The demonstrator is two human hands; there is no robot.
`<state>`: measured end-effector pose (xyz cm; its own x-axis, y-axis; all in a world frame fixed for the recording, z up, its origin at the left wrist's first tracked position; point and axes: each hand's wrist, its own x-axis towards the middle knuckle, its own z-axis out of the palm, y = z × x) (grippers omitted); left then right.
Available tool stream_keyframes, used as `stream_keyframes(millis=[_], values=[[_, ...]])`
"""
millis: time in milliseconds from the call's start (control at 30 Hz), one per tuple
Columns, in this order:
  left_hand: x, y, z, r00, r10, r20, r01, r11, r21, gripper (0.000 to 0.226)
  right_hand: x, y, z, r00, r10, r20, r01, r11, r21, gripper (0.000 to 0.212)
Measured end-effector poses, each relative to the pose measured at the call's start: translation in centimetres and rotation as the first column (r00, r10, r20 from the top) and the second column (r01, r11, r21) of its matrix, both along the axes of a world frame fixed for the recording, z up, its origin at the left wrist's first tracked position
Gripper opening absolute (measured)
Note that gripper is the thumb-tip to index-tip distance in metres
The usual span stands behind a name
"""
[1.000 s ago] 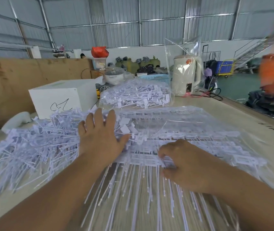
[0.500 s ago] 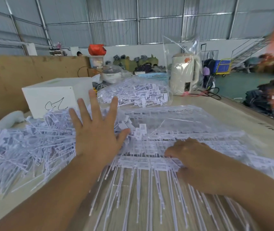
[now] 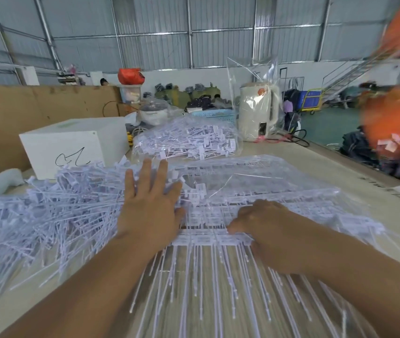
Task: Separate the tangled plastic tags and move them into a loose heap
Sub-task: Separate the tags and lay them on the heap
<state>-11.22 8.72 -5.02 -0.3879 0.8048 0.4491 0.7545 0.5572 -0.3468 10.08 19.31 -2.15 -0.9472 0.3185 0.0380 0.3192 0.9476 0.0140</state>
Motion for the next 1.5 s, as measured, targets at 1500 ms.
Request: stream_keyframes(millis=[1500], values=[[-0.4, -1.5, 1.0, 0.95, -0.24, 0.202, 0.115, 0.866, 0.486, 0.026, -1.1, -3.8, 2.9, 0.875, 0.074, -0.478, -0.156, 0.978, -0.135, 0.028]])
